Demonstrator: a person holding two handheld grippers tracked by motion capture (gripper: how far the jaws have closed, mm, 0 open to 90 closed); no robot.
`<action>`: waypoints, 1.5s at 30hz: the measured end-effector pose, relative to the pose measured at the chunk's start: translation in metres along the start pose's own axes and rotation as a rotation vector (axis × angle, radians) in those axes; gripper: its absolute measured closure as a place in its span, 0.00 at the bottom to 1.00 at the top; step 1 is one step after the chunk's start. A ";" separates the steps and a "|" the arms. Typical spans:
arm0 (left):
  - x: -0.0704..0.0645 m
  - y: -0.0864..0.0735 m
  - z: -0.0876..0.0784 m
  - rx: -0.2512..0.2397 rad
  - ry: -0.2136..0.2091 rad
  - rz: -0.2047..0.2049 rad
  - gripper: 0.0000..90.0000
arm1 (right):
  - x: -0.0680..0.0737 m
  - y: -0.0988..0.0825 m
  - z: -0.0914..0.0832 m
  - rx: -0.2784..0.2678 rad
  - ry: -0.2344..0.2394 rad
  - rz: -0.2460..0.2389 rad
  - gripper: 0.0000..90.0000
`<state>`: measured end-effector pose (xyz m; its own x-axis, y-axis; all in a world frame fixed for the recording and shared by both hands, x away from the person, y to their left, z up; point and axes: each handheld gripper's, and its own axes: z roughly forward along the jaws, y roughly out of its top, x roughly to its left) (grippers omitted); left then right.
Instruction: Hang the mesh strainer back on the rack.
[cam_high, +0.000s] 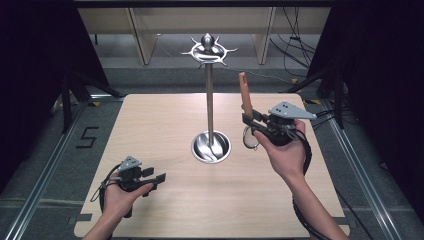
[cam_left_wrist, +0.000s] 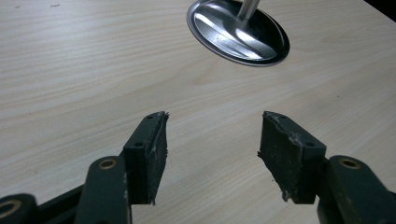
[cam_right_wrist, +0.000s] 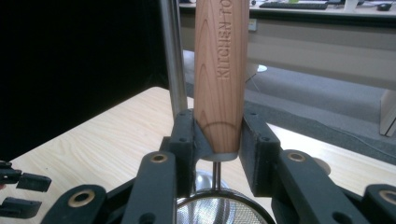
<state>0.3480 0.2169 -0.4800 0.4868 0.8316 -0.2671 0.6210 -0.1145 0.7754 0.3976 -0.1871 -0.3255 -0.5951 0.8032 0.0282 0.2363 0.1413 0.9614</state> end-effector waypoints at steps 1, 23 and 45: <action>0.000 0.000 0.000 -0.001 -0.001 -0.003 0.45 | 0.002 0.001 -0.001 0.013 0.008 0.029 0.77; -0.001 0.001 -0.001 -0.006 0.000 -0.006 0.45 | 0.009 0.011 0.001 -0.015 0.018 0.038 0.77; 0.001 0.001 -0.001 -0.007 -0.002 -0.001 0.45 | 0.014 0.016 0.002 -0.040 0.016 0.019 0.77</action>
<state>0.3481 0.2182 -0.4791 0.4873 0.8308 -0.2690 0.6170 -0.1095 0.7793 0.3944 -0.1730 -0.3102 -0.6031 0.7960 0.0511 0.2169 0.1020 0.9709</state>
